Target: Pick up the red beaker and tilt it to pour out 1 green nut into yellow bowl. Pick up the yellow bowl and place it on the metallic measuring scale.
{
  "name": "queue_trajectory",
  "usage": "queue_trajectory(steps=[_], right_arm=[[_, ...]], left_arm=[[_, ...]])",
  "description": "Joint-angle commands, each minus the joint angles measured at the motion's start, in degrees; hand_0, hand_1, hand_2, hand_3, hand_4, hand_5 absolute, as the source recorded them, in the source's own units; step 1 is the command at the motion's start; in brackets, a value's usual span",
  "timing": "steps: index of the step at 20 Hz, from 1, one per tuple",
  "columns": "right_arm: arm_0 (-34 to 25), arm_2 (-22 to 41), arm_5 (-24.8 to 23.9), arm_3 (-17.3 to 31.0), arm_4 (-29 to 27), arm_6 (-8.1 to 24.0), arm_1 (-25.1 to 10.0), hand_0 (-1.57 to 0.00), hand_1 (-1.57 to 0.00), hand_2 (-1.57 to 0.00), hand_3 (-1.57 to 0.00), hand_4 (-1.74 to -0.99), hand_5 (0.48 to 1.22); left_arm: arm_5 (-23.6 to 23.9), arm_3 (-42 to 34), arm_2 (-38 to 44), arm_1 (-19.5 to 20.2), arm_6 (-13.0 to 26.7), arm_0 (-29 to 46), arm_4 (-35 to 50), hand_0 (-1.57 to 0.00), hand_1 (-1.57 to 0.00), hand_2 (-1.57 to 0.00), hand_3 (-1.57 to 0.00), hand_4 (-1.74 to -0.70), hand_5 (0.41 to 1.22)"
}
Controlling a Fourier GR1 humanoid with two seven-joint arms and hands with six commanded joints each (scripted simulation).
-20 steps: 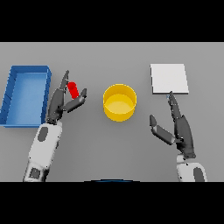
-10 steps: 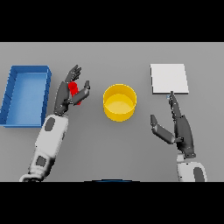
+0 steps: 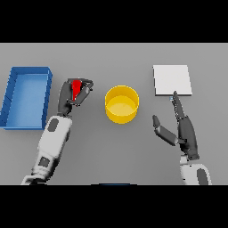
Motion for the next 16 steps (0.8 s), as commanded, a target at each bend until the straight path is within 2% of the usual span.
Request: queue_trajectory(steps=[1,7,11,16], right_arm=[[0.58,0.53,-0.28,0.09,0.58,-0.7,0.45,0.0,0.0,0.0,0.0,-1.186,0.67],[0.05,0.6,-1.81,0.94,2.8,-1.15,0.16,0.0,0.0,0.0,0.0,-1.108,0.656],[0.68,0.85,-1.47,-0.23,3.1,-1.74,-0.38,0.0,0.0,0.0,0.0,-1.092,0.661],[1.35,1.21,-1.2,-0.3,3.17,-0.91,-0.17,0.0,0.0,0.0,0.0,-1.092,0.664]], left_arm=[[0.58,-0.23,-0.05,0.12,1.01,-0.61,-0.22,-1.46,-1.47,-1.47,-1.42,-1.69,1.129],[-0.57,-6.96,-5.19,4.03,6.16,-1.9,-4.81,-1.54,-1.54,-1.54,-1.53,-1.73,1.13],[-2.88,-11.32,-14.29,8.83,12.64,-3.44,-14.89,-1.56,-1.56,-1.56,-1.55,-1.74,1.136],[-5.92,-15.23,-18.55,11.19,16.87,-3.24,-18.2,-1.56,-1.56,-1.56,-1.55,-1.74,1.136]])
